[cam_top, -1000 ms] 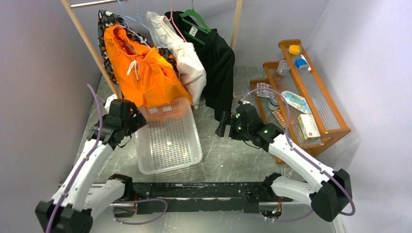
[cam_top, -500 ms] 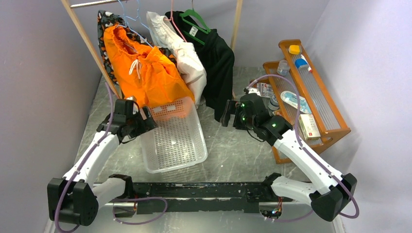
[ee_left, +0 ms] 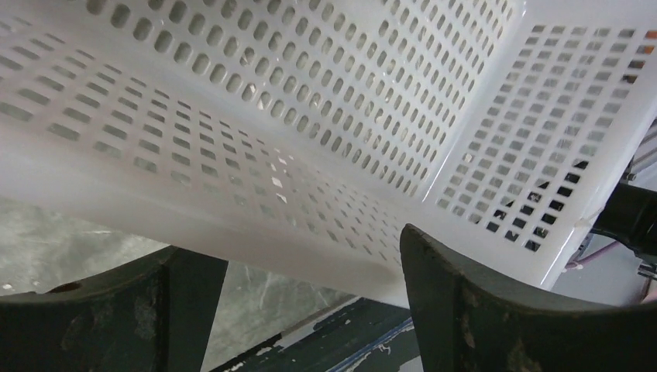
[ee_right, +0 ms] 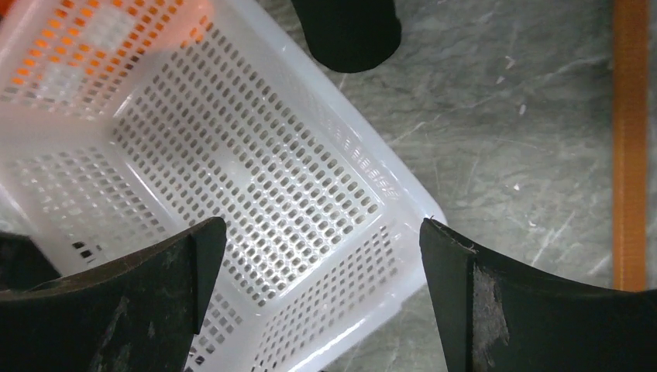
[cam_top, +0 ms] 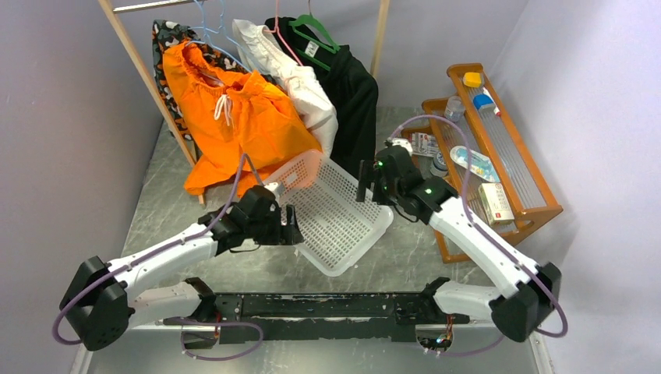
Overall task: Remove the shorts from the hanger
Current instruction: Move the basket to the center of the board.
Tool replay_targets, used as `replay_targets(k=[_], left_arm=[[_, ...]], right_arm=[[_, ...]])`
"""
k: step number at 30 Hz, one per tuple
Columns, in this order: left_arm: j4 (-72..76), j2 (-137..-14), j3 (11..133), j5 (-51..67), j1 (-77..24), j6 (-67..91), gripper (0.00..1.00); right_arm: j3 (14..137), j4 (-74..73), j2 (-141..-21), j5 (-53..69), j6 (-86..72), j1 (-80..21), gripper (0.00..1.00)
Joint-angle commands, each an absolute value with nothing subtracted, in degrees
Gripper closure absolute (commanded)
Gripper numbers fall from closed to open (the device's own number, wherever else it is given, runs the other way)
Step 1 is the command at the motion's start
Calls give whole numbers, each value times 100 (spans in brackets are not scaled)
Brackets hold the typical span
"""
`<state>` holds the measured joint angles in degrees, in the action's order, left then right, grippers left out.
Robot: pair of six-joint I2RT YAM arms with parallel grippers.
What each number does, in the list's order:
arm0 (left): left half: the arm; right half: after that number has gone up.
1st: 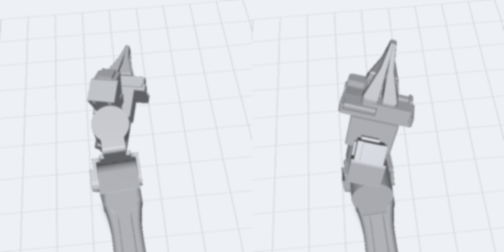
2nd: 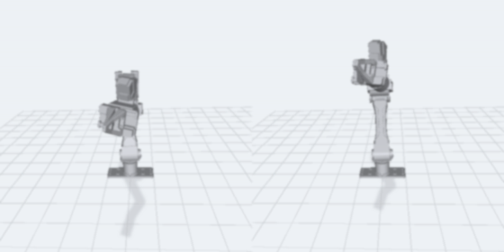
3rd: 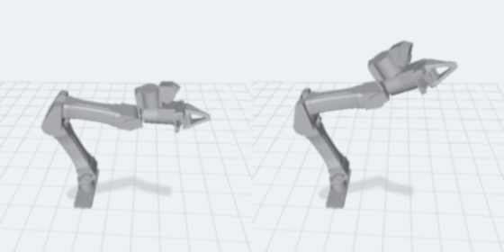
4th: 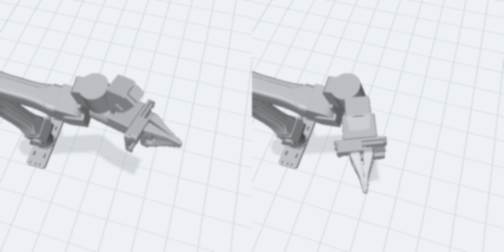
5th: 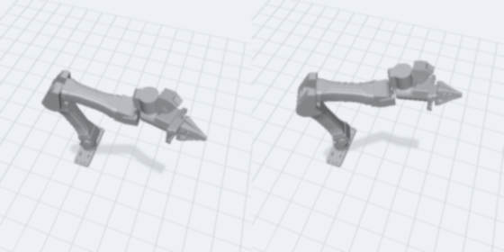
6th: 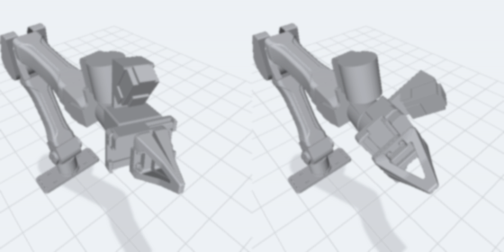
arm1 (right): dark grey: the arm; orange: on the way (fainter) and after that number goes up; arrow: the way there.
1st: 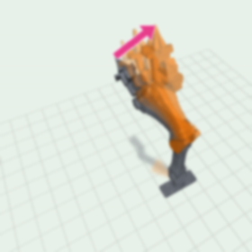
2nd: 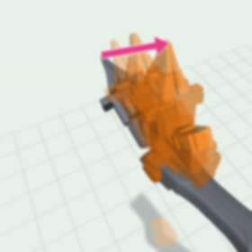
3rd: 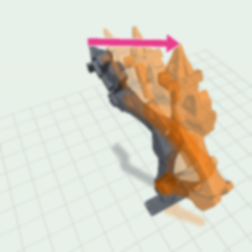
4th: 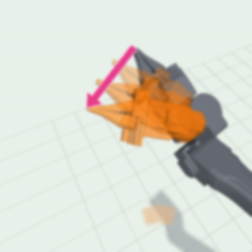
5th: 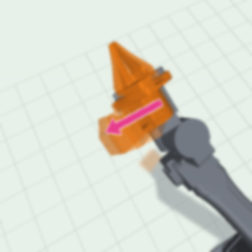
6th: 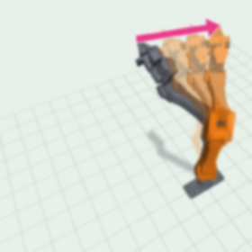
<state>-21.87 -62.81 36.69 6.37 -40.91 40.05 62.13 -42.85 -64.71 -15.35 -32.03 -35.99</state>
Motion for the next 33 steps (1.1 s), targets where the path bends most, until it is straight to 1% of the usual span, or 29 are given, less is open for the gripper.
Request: replay_targets(k=[1,3,5,6,9,11,12,14,16,17,18,19,22,23,26,29,32,33], left_arm=[[-2016,-6136,3572,-138,-4449,4626,15],[-2117,-5934,3511,-245,-4464,4733,14],[-2272,-5691,3494,-417,-4481,4814,13],[-2381,-5568,3504,-519,-4482,4847,12],[-2658,-5247,3554,-781,-4483,4954,8],[-2747,-5102,3583,-873,-4482,4971,7],[-2769,-5085,3604,-916,-4477,4962,6],[-2809,-5071,3658,-1021,-4477,4970,5],[-2751,-5122,3697,-1081,-4481,4959,4],[-2666,-5156,3715,-1062,-4475,4939,4],[-2611,-5205,3743,-1015,-4477,4921,4],[-2576,-5284,3785,-966,-4478,4907,4],[-2422,-5488,3872,-705,-4481,4794,4],[-2362,-5551,3888,-625,-4478,4756,5],[-2233,-5719,3933,-466,-4490,4646,5],[-2240,-5807,3970,-459,-4494,4607,5],[-2244,-5785,3985,-473,-4495,4574,5],[-2287,-5781,3996,-519,-4492,4583,5]], right_arm=[[6266,-3925,-7296,-1154,-2664,-3487,0],[6442,-3749,-7920,-1055,-2256,-3412,0],[6618,-3700,-8423,-1511,-2140,-3347,0],[6703,-3696,-8625,-1544,-2030,-3284,0],[6823,-3540,-9085,-1116,-1696,-3018,1],[6783,-3465,-9124,-767,-1672,-3006,2],[6641,-3362,-9041,-587,-1697,-2999,3],[6336,-3378,-8901,-604,-1923,-3005,8],[5942,-3649,-8797,-1004,-2498,-3005,15],[5716,-3855,-8622,-1210,-2858,-3000,23],[5410,-4011,-8366,-1348,-3146,-3016,26],[5149,-4114,-8065,-1459,-3521,-3023,27],[4571,-4537,-7025,-1813,-4284,-3017,28],[4509,-4912,-6751,-2003,-4627,-3015,28],[4806,-5768,-6139,-2637,-5505,-3017,28],[5071,-6394,-5699,-3562,-6049,-2982,28],[5204,-6900,-5432,-3725,-6508,-2916,27],[5225,-6913,-5351,-3651,-6602,-2918,24]])
